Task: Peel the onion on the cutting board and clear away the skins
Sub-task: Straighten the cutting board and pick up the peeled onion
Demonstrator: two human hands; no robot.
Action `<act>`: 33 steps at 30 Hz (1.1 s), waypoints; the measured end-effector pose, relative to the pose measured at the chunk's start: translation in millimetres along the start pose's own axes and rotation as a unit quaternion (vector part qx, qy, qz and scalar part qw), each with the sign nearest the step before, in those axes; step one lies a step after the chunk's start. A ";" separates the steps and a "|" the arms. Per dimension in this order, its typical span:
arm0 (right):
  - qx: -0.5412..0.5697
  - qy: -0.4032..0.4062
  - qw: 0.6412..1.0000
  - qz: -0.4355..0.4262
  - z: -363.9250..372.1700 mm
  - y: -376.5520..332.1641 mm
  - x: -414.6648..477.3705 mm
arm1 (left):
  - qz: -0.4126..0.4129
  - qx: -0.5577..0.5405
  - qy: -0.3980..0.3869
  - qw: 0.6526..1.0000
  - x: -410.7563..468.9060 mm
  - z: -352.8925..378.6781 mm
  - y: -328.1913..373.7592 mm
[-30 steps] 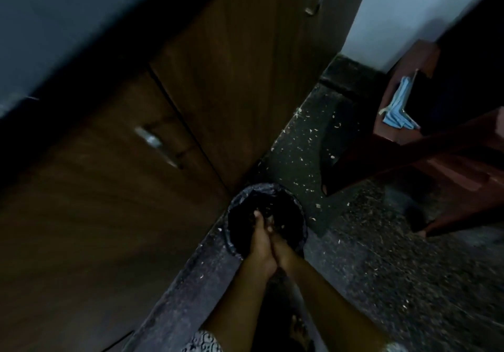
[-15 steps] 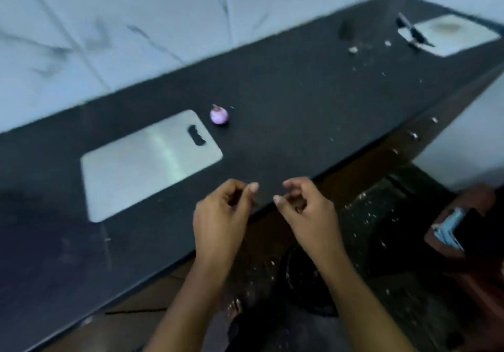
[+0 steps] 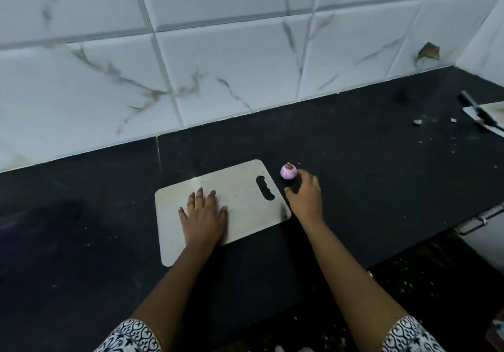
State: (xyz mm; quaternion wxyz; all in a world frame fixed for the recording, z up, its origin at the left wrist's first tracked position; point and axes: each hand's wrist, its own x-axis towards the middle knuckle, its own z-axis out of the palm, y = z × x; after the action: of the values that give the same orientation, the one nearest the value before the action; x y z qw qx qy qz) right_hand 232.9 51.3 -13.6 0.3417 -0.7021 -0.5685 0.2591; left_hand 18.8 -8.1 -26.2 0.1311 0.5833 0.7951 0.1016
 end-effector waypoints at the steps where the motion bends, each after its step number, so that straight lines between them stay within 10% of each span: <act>1: -0.003 0.006 1.000 0.003 4.2 2.4 5.7 | -0.003 0.006 0.001 1.000 2.5 1.9 -5.2; 33: -0.061 -0.227 0.948 -0.212 100.7 -51.5 -19.0 | -0.081 -0.021 0.075 0.994 8.2 17.7 -27.6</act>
State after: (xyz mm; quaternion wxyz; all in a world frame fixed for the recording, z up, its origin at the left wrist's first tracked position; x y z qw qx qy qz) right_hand 121.0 57.6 -37.9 0.2071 -0.5073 -0.7816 0.2982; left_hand -2.6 -8.3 -52.3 0.0913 0.5048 0.8451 0.1505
